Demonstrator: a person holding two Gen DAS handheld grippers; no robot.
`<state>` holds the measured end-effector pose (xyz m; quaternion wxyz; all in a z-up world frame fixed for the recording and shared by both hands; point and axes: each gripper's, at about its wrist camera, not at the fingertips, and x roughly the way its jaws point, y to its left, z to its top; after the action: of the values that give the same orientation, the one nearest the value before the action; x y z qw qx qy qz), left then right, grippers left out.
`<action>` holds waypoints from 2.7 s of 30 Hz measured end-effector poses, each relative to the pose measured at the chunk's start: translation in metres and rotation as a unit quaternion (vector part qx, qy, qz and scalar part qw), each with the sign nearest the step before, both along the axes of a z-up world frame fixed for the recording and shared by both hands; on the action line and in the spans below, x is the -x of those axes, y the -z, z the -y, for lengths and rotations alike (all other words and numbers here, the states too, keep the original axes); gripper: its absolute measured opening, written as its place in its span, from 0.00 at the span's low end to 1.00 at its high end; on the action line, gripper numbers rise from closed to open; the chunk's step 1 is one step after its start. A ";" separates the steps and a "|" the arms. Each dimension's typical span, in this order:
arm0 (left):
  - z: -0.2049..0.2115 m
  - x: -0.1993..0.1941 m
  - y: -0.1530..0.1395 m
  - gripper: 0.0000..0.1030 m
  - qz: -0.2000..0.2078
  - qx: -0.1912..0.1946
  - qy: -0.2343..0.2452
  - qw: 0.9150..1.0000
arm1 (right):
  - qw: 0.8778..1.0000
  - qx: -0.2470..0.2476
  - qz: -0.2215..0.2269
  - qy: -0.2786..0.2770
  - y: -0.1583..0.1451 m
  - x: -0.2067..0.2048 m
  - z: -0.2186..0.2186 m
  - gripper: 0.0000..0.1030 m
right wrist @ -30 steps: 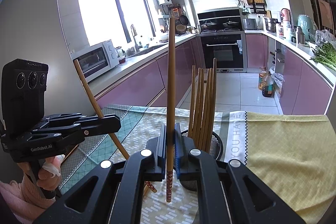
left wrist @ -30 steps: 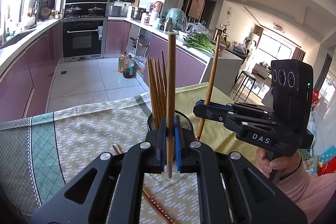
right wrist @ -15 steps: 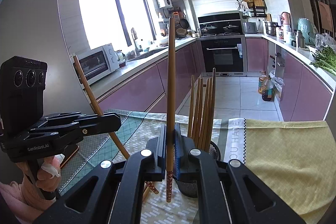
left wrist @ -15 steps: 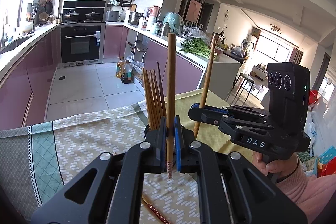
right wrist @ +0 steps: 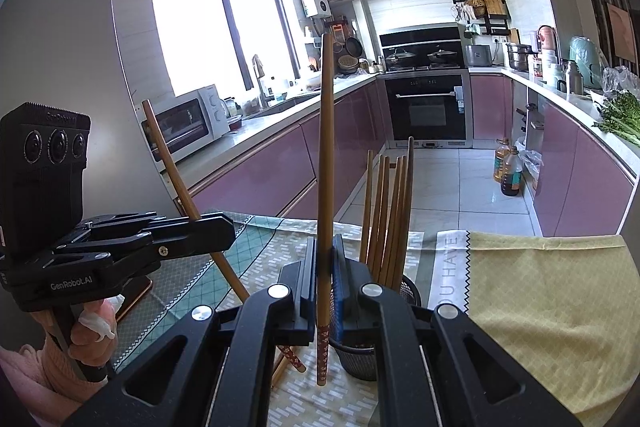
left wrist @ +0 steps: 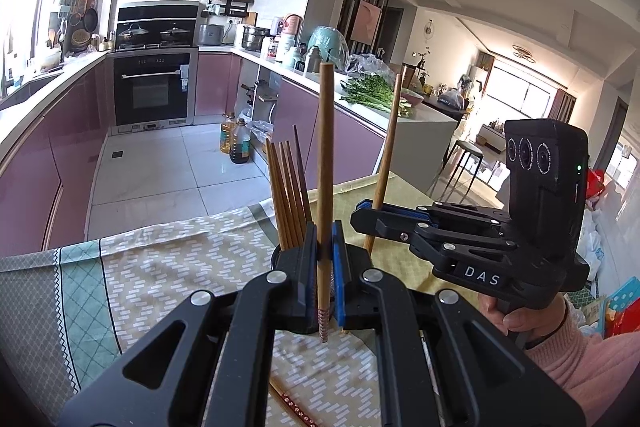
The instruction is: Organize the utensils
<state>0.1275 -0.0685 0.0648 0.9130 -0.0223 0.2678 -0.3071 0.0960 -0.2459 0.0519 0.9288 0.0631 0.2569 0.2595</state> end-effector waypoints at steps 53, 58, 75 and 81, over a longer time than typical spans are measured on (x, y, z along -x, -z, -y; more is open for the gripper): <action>0.009 -0.009 -0.019 0.07 0.034 0.008 0.000 0.999 | 1.000 0.001 0.030 0.001 -0.023 -0.013 0.009 0.06; 0.009 -0.009 -0.019 0.07 0.033 0.007 0.000 0.999 | 1.000 0.001 0.028 0.004 -0.024 -0.016 0.010 0.06; 0.015 -0.012 -0.016 0.07 0.027 0.004 -0.003 1.000 | 1.000 0.006 0.019 0.018 -0.019 -0.029 0.007 0.06; 0.016 -0.015 -0.017 0.07 0.025 0.003 -0.003 1.000 | 1.000 0.006 0.016 0.023 -0.015 -0.033 0.007 0.06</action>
<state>0.1427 -0.0843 0.0816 0.9204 -0.0182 0.2439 -0.3052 0.1287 -0.2526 0.0665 0.9388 0.0596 0.2423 0.2376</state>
